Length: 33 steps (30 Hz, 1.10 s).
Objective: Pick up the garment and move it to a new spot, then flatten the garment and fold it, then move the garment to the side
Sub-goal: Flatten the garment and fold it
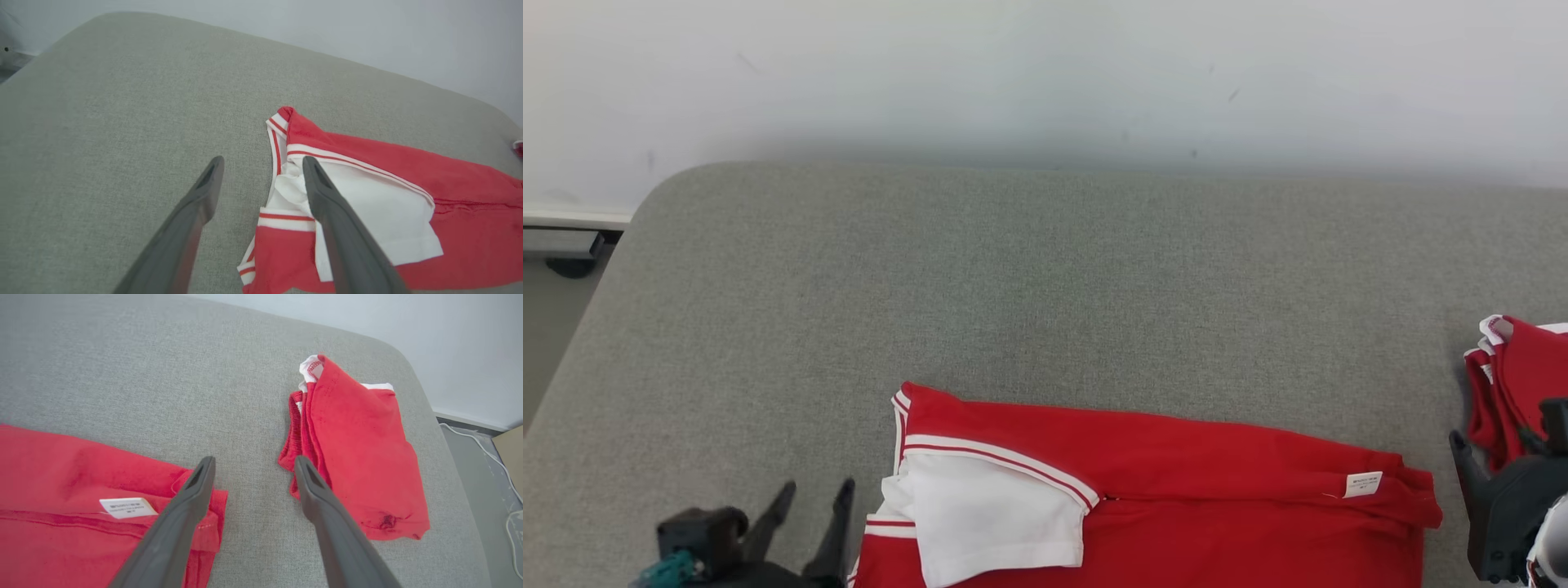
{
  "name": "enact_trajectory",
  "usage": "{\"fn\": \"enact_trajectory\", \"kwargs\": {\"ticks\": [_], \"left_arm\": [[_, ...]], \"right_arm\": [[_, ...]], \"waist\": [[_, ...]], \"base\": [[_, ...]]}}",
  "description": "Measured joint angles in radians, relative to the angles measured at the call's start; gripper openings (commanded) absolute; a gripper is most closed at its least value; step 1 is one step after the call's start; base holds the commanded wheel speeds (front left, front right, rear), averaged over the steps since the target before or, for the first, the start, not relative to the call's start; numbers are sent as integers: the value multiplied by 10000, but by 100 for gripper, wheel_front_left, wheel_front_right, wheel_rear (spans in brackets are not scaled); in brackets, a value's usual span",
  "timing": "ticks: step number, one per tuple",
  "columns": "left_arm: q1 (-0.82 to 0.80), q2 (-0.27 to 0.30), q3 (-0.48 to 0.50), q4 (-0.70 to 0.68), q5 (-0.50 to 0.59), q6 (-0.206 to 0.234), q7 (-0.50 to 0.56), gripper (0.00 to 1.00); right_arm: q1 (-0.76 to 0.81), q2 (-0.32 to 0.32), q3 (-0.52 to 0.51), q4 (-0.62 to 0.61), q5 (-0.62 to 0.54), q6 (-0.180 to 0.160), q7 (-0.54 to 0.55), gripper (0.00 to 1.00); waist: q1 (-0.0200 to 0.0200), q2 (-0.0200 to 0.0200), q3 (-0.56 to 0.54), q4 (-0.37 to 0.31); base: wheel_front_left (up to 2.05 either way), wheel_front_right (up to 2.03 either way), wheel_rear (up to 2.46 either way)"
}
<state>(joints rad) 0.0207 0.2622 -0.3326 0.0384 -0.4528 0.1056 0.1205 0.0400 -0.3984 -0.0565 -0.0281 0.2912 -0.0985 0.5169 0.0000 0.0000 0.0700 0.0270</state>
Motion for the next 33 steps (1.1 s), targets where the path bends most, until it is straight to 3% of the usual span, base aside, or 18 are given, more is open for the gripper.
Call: {"fn": "enact_trajectory", "kwargs": {"ticks": [6,18,33], "left_arm": [[-616,25,217,-314,238,4,-667,100],[-1402,169,50,-238,755,-17,-1131,100],[-1584,249,46,499,846,-77,-1133,100]], "right_arm": [[-10,71,12,-447,86,23,-788,100],[-68,1551,629,-803,372,104,-2775,100],[374,2499,109,-332,366,-157,-4456,100]], "waist": [[0,0,-271,-27],[0,0,-922,-177],[0,0,-1323,-421]], "base": [[0,0,0],[0,0,0],[0,0,0]]}}
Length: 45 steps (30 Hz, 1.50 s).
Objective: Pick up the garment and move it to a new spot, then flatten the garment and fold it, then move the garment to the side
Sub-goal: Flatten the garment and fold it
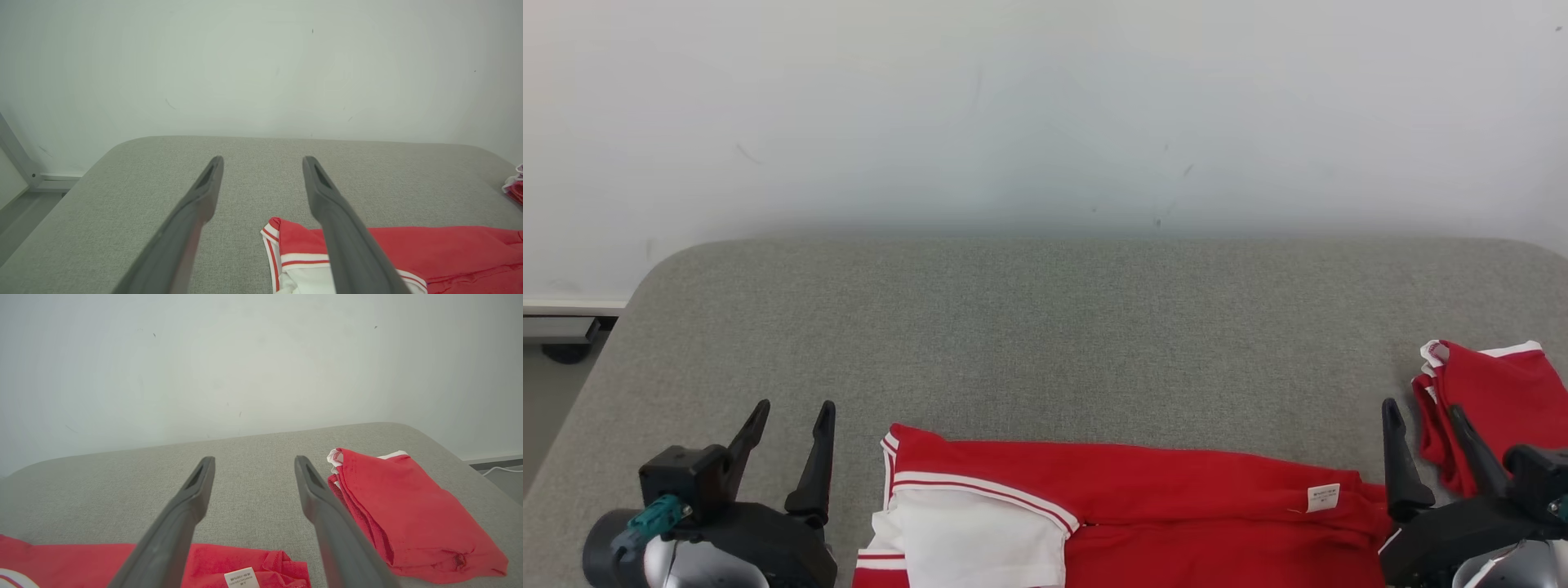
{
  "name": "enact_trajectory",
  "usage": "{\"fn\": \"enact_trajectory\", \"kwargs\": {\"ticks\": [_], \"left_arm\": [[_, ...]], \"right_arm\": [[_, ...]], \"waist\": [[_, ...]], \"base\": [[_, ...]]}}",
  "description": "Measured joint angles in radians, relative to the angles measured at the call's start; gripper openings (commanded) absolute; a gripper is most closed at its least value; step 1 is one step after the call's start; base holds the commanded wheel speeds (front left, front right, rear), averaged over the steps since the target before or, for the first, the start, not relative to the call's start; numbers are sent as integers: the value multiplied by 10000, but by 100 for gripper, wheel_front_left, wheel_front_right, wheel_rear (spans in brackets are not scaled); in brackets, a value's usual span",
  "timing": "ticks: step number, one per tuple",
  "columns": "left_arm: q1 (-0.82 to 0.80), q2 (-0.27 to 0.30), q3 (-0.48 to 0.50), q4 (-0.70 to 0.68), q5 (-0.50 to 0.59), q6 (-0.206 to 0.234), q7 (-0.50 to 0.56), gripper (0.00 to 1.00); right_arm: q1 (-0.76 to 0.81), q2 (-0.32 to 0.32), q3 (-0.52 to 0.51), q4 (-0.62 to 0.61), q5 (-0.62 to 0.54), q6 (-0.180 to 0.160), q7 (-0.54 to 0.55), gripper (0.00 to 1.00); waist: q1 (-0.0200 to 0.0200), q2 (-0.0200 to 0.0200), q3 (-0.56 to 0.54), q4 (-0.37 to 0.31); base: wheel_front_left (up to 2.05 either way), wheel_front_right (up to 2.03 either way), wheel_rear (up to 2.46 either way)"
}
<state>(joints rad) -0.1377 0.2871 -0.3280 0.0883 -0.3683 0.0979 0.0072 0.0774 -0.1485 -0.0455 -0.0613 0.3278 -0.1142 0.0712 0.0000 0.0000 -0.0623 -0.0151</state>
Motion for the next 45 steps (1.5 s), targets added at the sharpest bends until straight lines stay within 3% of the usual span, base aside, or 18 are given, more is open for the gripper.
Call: {"fn": "enact_trajectory", "kwargs": {"ticks": [10,31,45], "left_arm": [[52,-48,-61,372,222,71,-52,100],[81,-104,-77,610,309,81,-171,100],[66,-334,-393,815,334,65,-169,100]], "right_arm": [[145,-242,-215,307,-13,86,-631,100],[205,-286,-77,650,-6,437,-886,100],[43,-894,470,2792,-38,441,1601,100]], "waist": [[0,0,6,-92],[0,0,68,-135],[0,0,232,-168]], "base": [[0,0,0],[0,0,0],[0,0,0]]}}
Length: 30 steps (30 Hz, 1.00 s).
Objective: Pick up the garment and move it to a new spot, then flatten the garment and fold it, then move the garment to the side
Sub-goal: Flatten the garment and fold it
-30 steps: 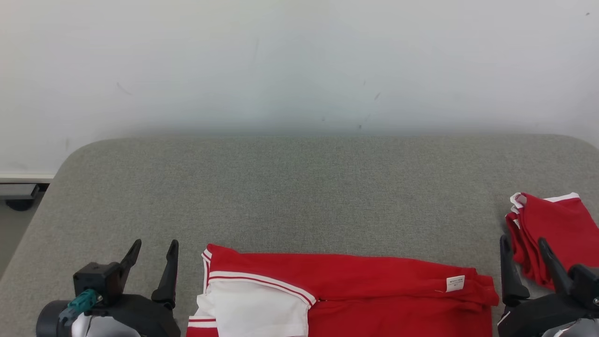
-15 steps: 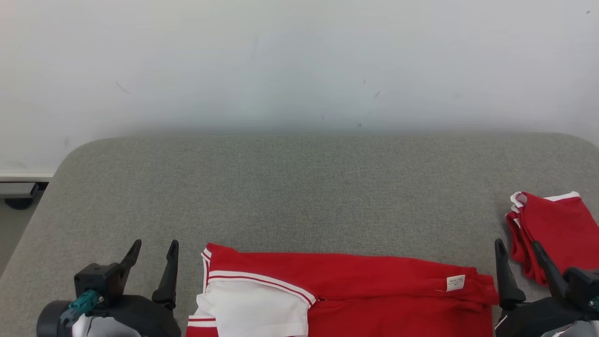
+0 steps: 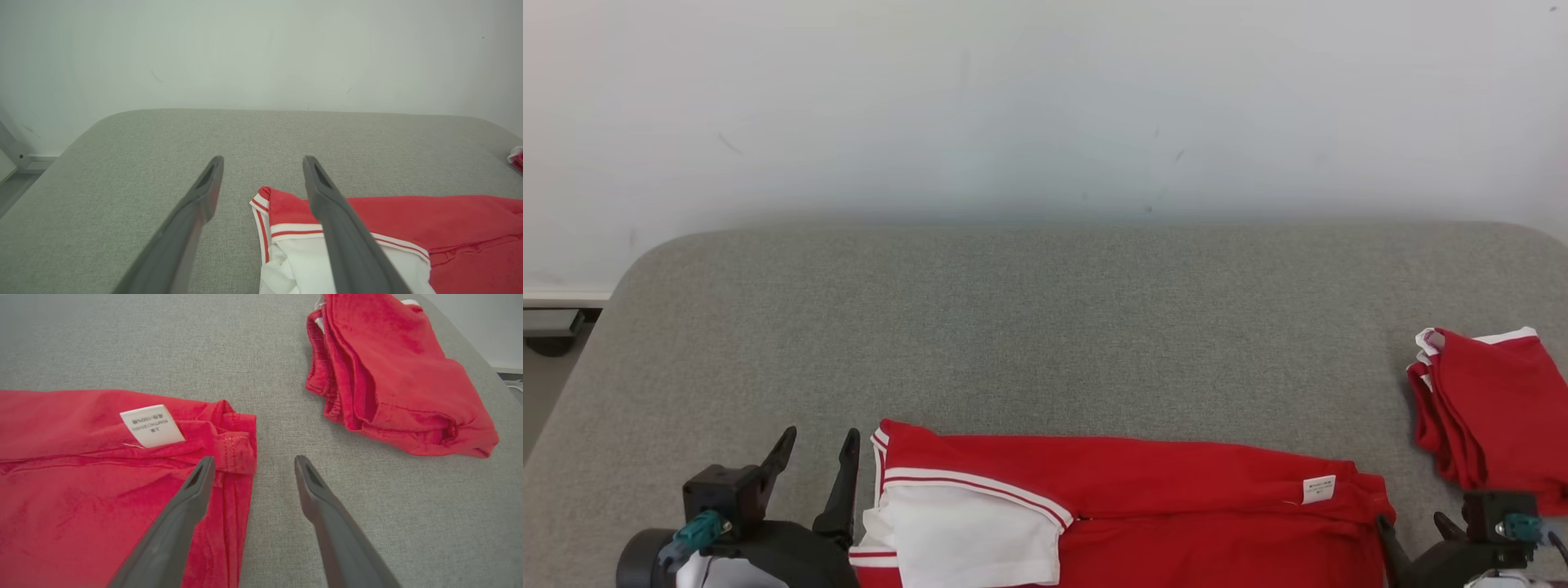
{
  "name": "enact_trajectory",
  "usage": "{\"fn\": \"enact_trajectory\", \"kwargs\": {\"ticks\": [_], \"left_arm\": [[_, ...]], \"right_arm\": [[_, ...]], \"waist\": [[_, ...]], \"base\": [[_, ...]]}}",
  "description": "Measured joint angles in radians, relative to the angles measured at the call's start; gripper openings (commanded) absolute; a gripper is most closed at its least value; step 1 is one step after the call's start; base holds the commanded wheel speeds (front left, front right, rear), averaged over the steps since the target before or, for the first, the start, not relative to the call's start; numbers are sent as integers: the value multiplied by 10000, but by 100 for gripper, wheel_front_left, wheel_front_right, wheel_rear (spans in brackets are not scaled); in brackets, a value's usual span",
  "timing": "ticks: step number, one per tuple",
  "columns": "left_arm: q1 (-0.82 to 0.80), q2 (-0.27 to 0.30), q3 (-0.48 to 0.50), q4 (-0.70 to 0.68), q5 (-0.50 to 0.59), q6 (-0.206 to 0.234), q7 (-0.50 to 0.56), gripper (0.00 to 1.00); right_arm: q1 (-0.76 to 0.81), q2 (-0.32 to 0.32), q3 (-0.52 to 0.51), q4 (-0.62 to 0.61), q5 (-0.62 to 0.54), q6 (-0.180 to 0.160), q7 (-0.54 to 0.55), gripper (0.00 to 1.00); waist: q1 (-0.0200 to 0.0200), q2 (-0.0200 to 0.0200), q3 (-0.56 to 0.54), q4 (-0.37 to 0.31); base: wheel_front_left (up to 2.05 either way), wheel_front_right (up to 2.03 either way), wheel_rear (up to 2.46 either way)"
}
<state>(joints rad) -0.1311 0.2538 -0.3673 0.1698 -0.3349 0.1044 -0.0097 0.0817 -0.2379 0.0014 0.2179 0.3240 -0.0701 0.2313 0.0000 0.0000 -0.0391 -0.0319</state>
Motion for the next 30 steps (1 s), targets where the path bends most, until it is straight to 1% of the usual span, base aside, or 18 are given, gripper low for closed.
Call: {"fn": "enact_trajectory", "kwargs": {"ticks": [3,9,13,16,25,30], "left_arm": [[-22,-36,-36,10,2,-2,0,100],[-195,-105,-73,115,2,-31,0,100],[-227,-209,-180,169,2,-94,0,100],[-233,-221,-226,238,2,-167,0,100],[-236,-268,-274,376,2,-167,-13,100],[-236,-265,-272,387,2,-167,-56,100]], "right_arm": [[-326,-90,86,234,-2,88,380,100],[-1037,-138,307,819,-29,132,1003,100],[-1139,-148,403,1172,-46,171,1312,100],[-1192,-140,514,1463,-113,173,1490,100],[-1394,-81,612,2008,-180,169,1753,100],[-1432,-61,558,2178,-180,92,1824,100]], "waist": [[0,0,77,25],[0,0,224,128],[0,0,282,237],[1,0,328,325],[0,0,415,491],[0,0,451,539]], "base": [[0,0,0],[0,0,0],[0,0,0],[0,0,0],[0,0,0],[0,0,0]]}}
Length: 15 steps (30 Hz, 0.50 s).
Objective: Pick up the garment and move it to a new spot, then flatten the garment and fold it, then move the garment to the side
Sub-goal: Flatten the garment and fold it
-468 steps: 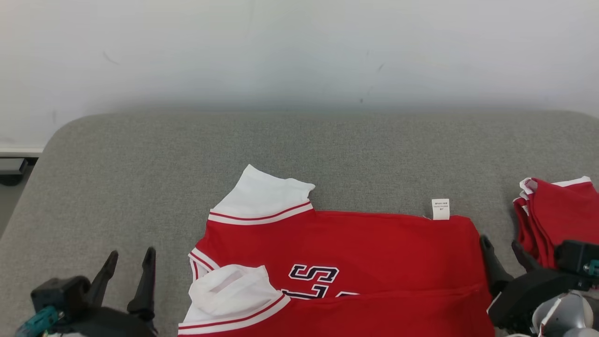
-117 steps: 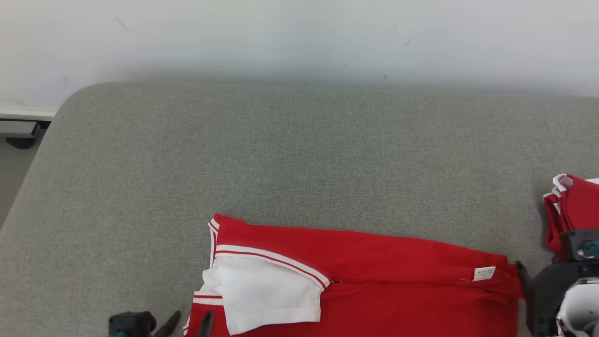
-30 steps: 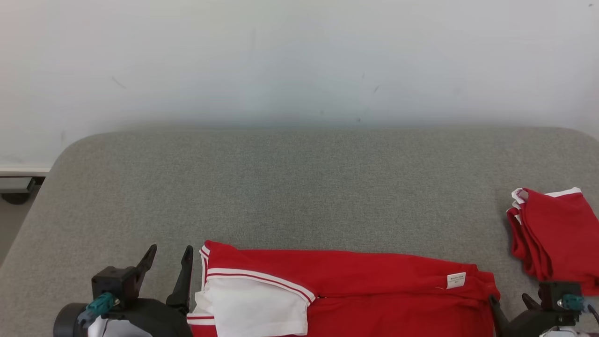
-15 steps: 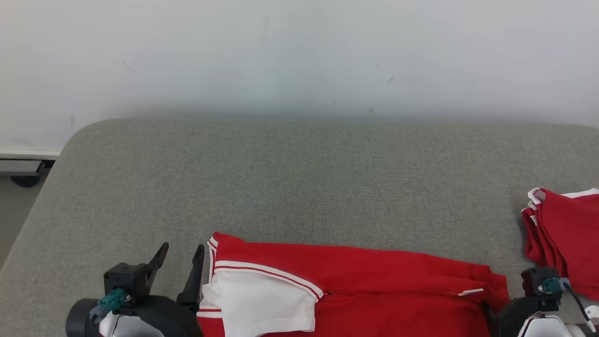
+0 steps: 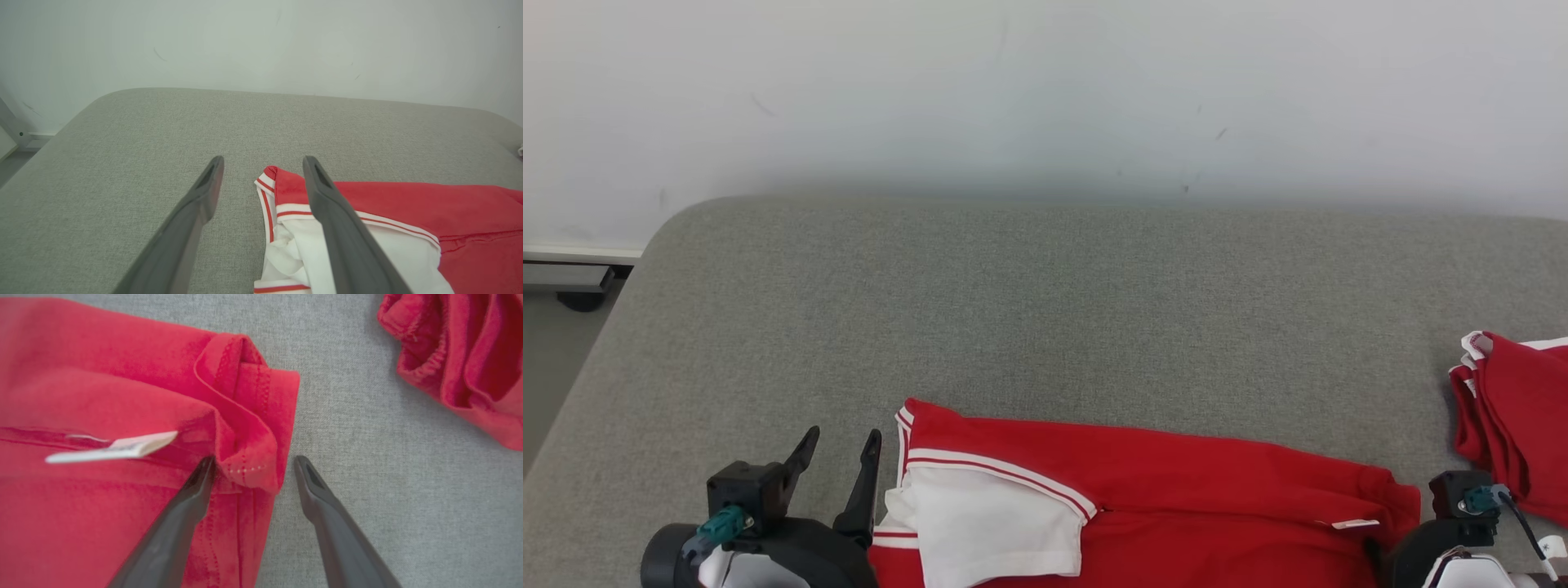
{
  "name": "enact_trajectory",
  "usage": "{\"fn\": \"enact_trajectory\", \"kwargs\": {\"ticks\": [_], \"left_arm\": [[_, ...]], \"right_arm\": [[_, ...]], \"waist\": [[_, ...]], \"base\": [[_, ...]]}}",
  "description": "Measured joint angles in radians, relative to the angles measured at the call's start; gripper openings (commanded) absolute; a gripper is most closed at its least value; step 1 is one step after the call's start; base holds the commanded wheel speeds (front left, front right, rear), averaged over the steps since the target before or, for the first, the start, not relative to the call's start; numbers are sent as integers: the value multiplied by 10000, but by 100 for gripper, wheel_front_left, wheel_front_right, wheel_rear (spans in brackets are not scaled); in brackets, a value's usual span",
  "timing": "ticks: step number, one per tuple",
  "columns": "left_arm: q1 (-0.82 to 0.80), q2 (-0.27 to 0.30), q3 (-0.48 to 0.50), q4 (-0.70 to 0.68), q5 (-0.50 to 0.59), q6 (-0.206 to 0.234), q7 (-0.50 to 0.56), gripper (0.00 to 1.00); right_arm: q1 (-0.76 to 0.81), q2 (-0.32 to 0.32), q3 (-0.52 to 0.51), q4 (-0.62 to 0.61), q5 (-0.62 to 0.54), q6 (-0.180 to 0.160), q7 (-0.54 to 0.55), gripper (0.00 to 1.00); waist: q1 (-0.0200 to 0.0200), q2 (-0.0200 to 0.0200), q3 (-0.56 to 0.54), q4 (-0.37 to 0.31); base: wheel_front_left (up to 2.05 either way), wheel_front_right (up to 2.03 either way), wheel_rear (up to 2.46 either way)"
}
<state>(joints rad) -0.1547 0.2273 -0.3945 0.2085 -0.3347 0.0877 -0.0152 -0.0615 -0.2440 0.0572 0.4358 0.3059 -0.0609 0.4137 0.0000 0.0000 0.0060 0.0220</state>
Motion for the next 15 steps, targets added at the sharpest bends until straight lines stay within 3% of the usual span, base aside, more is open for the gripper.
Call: {"fn": "enact_trajectory", "kwargs": {"ticks": [5,7,8,9,10,11,13,14,15], "left_arm": [[0,10,-4,-15,0,-2,-2,100],[-4,8,-4,-13,0,-4,-4,100],[-7,8,-6,-21,0,-8,-4,100],[-19,8,-6,-8,0,-12,-10,100],[-38,6,-2,-2,0,-12,-31,100],[-61,8,0,0,0,-12,-31,100],[-161,6,0,6,0,-12,-31,100],[-180,8,8,6,0,-12,-33,100],[-180,8,8,21,0,-12,-33,100]], "right_arm": [[-83,119,-178,159,44,-44,13,100],[-101,182,-249,190,159,-102,77,59],[-102,219,-290,196,226,-109,100,59],[-109,261,-309,230,301,-109,105,47],[-125,299,-313,261,339,-109,159,42],[-145,336,-311,293,366,-109,186,27],[-197,395,-313,336,372,-111,188,8],[-226,403,-313,357,372,-111,192,0],[-264,399,-314,372,372,-111,222,0]], "waist": [[0,0,62,32],[0,0,111,50],[-1,0,133,60],[0,0,156,70],[0,0,172,81],[0,0,182,90],[0,0,199,102],[0,0,205,107],[0,0,211,109]], "base": [[0,0,0],[0,0,0],[0,0,0],[0,0,0],[0,0,0],[0,0,0],[0,0,0],[0,0,0],[0,0,0]]}}
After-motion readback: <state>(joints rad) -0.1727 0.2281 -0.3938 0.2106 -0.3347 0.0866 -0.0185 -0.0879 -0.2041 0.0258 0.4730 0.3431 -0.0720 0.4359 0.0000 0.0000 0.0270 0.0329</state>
